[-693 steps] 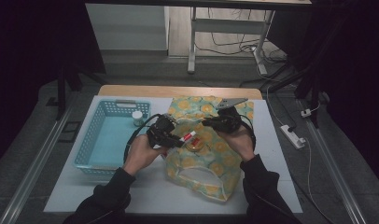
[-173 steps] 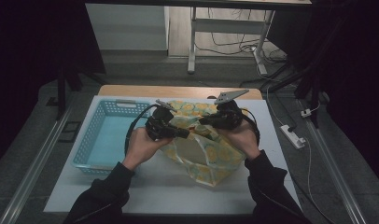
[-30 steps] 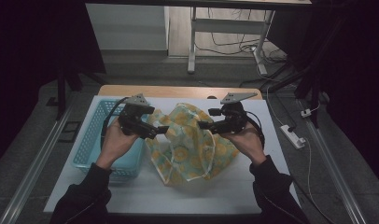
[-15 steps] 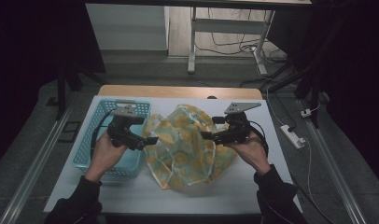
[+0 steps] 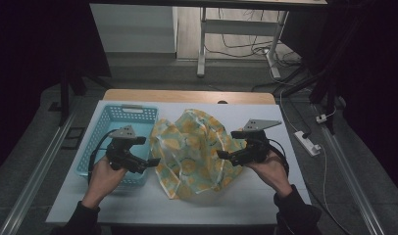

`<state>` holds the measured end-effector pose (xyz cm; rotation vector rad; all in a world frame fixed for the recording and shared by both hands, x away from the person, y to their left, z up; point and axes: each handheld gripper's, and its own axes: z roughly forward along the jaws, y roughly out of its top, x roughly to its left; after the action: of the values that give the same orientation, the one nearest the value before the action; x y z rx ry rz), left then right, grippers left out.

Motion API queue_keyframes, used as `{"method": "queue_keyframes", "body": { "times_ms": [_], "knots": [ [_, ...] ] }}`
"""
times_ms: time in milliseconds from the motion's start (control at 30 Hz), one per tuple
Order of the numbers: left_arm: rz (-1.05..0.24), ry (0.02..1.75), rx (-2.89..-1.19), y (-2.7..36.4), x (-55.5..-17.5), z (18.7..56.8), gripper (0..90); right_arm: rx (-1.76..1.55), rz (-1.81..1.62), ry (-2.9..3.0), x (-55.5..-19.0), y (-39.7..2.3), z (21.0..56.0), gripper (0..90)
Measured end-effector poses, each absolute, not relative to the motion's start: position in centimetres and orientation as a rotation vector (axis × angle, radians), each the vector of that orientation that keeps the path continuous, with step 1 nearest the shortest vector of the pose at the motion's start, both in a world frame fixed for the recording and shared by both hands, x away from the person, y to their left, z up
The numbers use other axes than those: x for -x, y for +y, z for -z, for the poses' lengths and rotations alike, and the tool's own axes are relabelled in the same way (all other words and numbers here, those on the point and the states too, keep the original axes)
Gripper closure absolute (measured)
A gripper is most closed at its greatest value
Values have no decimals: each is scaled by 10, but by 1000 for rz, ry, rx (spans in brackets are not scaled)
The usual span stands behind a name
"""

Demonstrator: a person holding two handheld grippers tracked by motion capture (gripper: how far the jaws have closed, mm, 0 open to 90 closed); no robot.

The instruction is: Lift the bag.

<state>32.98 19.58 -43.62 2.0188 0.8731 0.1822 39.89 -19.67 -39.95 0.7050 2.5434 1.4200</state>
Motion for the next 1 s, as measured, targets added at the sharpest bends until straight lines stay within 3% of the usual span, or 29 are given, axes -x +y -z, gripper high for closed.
{"method": "queue_keyframes", "body": {
  "times_ms": [600,1000],
  "knots": [
    [-175,988,-1939,229,-275,470,0,-790,-1330,2463,-369,-237,434,31],
    [-254,1094,-1879,250,-231,485,0,-907,-1290,2400,-344,-272,458,8]
  ]
}}
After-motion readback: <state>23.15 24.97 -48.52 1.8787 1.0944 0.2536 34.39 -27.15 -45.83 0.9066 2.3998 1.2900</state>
